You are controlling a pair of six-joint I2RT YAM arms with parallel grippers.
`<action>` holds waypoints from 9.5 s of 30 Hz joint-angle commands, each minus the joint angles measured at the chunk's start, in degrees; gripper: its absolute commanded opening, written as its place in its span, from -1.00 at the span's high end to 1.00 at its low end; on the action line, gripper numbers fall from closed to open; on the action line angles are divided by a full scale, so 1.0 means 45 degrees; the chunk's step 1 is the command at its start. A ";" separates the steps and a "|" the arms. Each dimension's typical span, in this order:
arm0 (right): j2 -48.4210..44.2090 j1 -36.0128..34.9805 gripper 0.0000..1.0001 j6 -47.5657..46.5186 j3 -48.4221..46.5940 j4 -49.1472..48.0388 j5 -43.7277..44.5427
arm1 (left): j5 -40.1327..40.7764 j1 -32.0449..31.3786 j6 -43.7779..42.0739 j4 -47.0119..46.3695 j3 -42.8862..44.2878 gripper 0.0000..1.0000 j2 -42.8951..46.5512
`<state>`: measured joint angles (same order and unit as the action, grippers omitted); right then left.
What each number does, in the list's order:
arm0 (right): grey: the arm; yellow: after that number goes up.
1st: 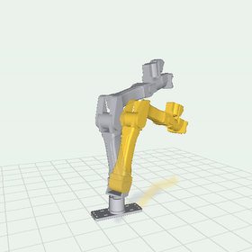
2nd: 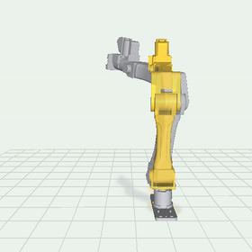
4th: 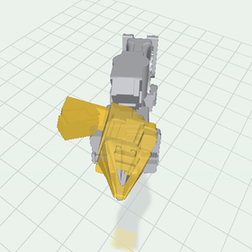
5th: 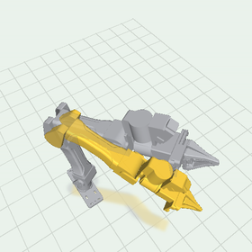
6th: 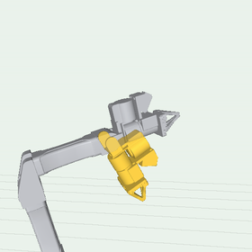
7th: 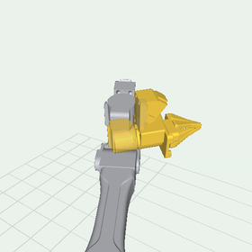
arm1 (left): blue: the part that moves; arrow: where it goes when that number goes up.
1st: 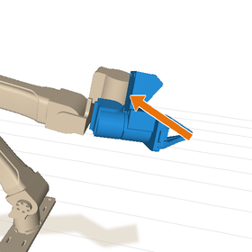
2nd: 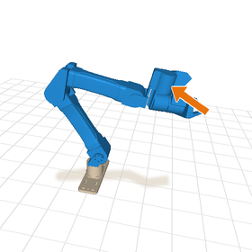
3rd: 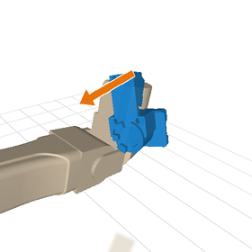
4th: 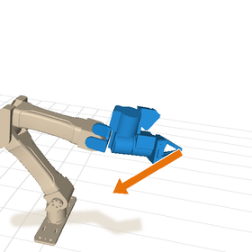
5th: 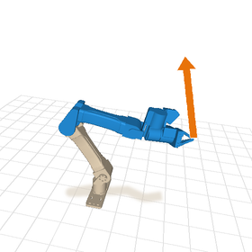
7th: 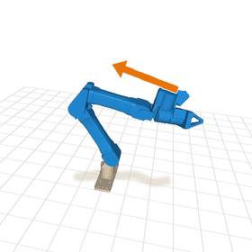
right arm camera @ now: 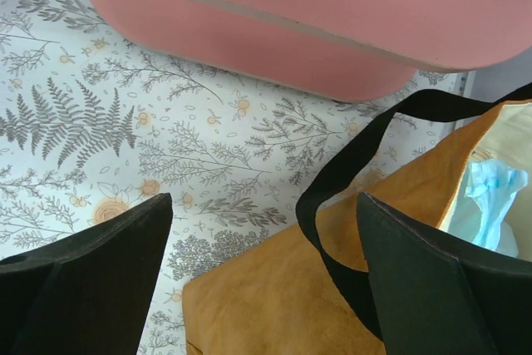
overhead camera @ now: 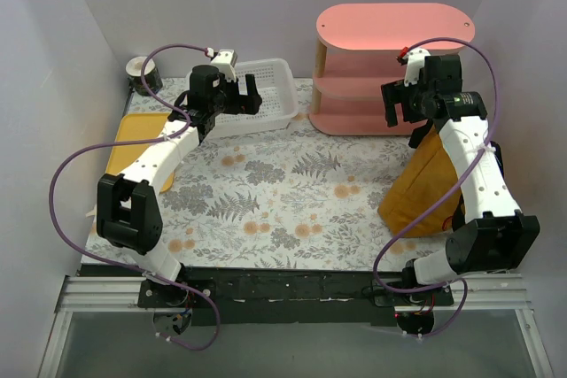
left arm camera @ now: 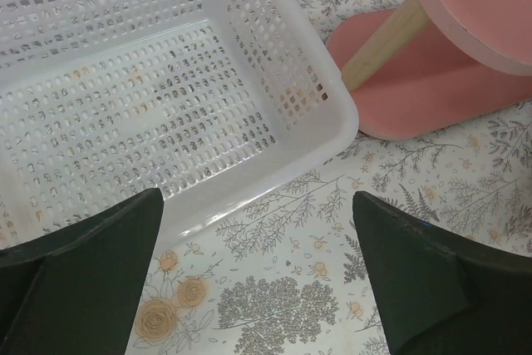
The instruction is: Untie the knot of the grocery bags and take out the mixed food
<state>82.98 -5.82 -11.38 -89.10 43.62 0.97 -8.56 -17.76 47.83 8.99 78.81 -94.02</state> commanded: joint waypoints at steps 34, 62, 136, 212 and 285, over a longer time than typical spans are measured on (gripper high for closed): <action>-0.1820 0.1957 -0.58 -0.0050 -0.2541 0.2710 -0.0019 | -0.1614 -0.0272 0.0367 -0.0319 -0.0187 -0.96 -0.0670; -0.3179 0.5181 -0.51 -0.8402 0.0715 0.6009 -0.4745 | -0.1497 -0.0273 -0.0258 0.0677 -0.0149 -0.96 -0.0553; 0.0602 -0.2940 0.97 -0.4543 -0.7977 -0.4418 -0.3281 | 0.0475 0.0371 -0.0123 0.3117 0.2076 -0.96 -0.0319; 0.0135 -0.4761 -0.18 0.0010 0.5992 -0.5649 -0.3969 | 0.0122 -0.0604 -0.5395 0.2133 -0.3390 -0.94 0.2257; 0.0213 -0.2591 0.46 -0.1261 0.4547 -0.4399 -0.8555 | -0.3821 0.0315 -0.7037 0.4623 -0.4017 0.94 0.3412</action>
<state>88.18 -15.49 -16.60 -69.04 23.35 -36.21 -26.35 -15.64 17.54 30.20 61.32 -83.20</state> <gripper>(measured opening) 0.022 0.009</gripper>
